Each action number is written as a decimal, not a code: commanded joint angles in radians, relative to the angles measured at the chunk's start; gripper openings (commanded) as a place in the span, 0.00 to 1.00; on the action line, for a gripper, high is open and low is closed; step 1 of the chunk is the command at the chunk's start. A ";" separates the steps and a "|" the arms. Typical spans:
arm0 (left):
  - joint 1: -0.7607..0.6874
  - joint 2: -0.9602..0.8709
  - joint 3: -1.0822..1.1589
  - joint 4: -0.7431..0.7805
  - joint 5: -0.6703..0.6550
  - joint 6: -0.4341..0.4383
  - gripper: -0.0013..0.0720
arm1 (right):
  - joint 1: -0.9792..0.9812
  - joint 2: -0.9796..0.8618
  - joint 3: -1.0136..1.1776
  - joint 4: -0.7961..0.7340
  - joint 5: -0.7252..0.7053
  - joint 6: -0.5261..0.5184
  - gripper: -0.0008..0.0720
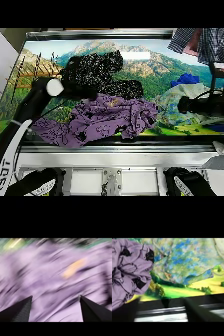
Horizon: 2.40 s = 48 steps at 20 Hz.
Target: Fold the clothes and pants, and hang the long-sleeved shirts on hangers.
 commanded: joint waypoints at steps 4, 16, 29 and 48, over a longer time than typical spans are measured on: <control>0.399 0.267 -0.515 -0.021 -0.021 -0.003 0.86 | -0.003 -0.010 -0.283 0.187 -0.188 -0.012 0.97; 0.313 -0.074 -0.459 -0.287 0.164 0.119 0.29 | 0.166 -0.375 -0.472 0.624 -0.589 -0.166 0.81; 0.436 0.445 0.200 -0.289 -0.026 0.163 0.04 | -0.119 0.140 0.272 0.181 -0.315 -0.164 0.04; 0.178 -0.089 0.077 -0.029 0.024 0.055 0.67 | -0.195 -0.377 0.317 0.156 -0.400 -0.116 0.39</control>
